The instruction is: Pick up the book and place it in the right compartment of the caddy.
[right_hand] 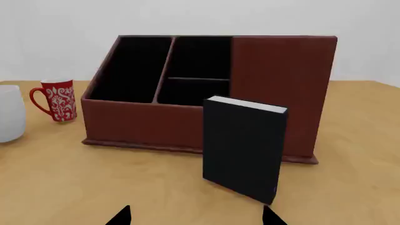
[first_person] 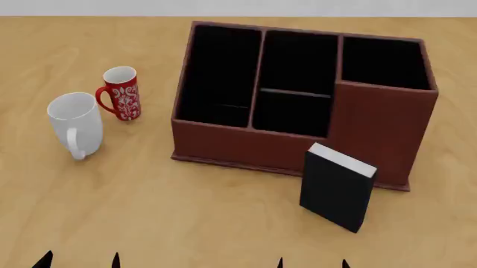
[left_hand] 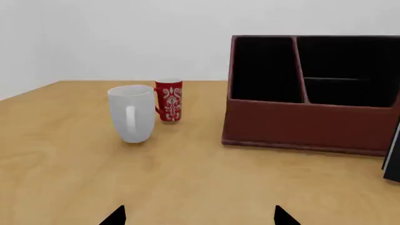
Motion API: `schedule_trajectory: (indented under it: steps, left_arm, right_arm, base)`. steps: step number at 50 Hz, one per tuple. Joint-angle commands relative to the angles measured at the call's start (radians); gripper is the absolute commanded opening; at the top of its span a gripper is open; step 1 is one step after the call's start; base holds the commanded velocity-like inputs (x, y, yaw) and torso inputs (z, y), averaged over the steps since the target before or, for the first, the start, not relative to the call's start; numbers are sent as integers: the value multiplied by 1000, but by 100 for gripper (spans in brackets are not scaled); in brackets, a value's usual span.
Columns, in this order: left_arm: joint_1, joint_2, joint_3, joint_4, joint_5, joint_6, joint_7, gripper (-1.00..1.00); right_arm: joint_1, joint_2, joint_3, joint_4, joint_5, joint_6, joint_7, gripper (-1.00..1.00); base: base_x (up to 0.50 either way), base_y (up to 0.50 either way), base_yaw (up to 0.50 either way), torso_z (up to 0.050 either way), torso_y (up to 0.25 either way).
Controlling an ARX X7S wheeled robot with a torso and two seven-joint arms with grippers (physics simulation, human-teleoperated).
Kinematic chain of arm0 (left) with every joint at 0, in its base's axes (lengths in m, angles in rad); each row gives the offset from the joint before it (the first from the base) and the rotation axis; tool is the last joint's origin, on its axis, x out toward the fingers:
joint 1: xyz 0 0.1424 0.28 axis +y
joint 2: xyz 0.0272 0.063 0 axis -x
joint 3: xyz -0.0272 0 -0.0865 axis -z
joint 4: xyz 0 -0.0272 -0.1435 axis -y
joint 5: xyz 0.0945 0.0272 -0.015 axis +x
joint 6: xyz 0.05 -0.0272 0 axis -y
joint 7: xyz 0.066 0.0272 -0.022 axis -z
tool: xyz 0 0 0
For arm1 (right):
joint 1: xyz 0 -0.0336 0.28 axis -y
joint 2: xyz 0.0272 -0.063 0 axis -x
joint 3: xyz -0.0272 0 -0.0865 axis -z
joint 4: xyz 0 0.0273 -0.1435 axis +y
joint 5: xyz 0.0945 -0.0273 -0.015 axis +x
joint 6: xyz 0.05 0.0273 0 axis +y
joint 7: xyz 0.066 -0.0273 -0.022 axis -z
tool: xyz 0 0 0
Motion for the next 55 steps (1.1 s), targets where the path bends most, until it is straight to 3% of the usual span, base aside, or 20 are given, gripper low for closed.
schedule_trajectory:
  steps: [1,7,14,19,29,55]
  left_arm:
    - [-2,-25,29,-4,-25,4,-29,100]
    - [7,-45,40,3,-55,63,-37,100]
    - [-39,-77,37,256,-105,-110,-52,100]
    - [-99,-106,39,382,-107,-203,-61,100]
    - [-124,-157,87,256,-8,-70,-70,100]
    - [-118,-170,102,280,-22,-80,-95,100]
  right_arm:
    - [3,17,-22,6,17,-3,22,100]
    - [14,43,-53,-18,-12,11,70,100]
    - [60,77,-59,-501,-49,355,76,100]
    - [126,91,-76,-640,-63,490,63,100]
    - [144,107,-75,-552,-12,441,51,100]
    - [119,135,-82,-566,52,390,59,100]
  base:
    - [0,0,0,0,0]
    - [0,0,0,38,0]
    - [0,0,0,50,0]
    - [0,0,0,50,0]
    - [0,-387,0,50,0]
    - [113,-487,0,50,0]
